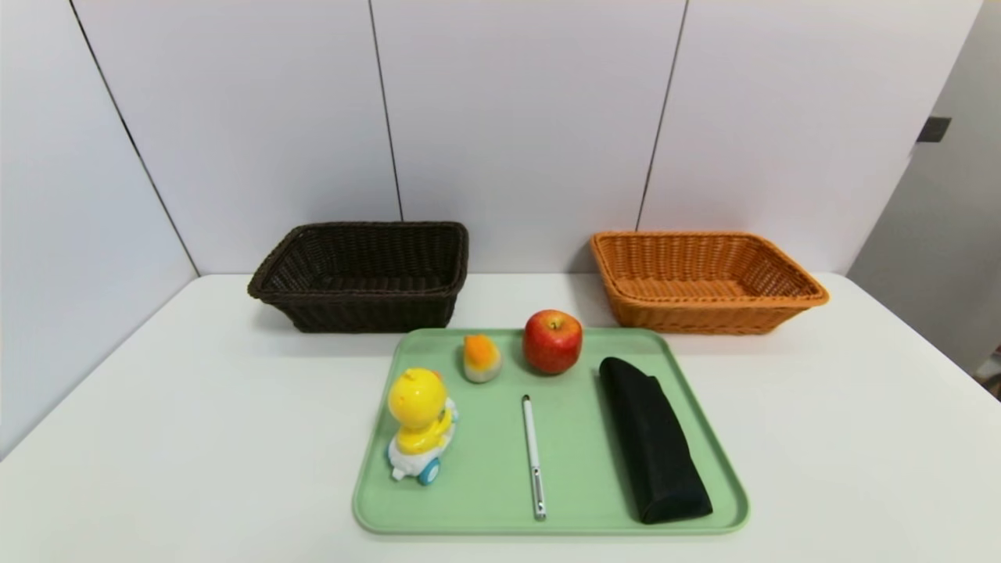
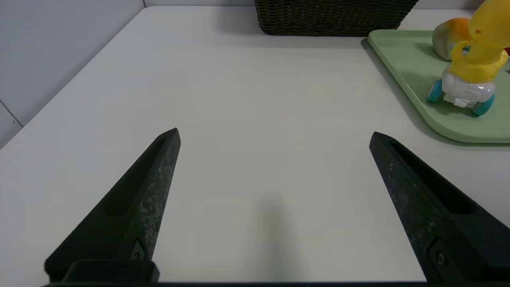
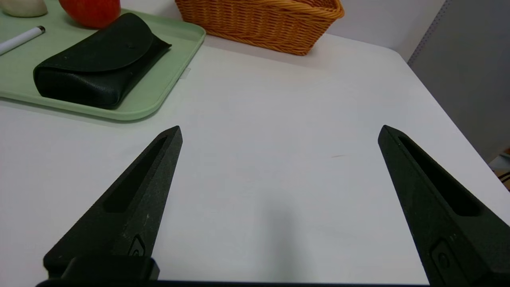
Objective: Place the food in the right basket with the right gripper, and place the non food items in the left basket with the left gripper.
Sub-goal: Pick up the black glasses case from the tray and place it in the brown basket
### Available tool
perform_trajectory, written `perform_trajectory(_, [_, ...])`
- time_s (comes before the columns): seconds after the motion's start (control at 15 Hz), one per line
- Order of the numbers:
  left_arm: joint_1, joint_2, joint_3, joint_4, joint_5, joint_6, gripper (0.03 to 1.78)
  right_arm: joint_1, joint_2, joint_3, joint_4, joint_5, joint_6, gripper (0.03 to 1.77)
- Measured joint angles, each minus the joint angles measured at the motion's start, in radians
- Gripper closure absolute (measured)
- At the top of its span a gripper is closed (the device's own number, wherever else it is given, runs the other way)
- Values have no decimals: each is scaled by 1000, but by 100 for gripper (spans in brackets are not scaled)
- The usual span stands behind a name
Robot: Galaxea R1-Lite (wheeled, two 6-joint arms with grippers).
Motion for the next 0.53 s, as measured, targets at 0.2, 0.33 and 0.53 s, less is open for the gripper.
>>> perform_trajectory(0.2, [0,0,-17,47,-13,27,12,0,0,0,-7,0,4,10])
perform_trajectory(0.33, [0,15,-105,102,-42,32,12,0,1,-11,0,2,4,10])
perform_trajectory(0.53, [0,133,-329,221,-76,34,12,0,84,-178,68,20,37,10])
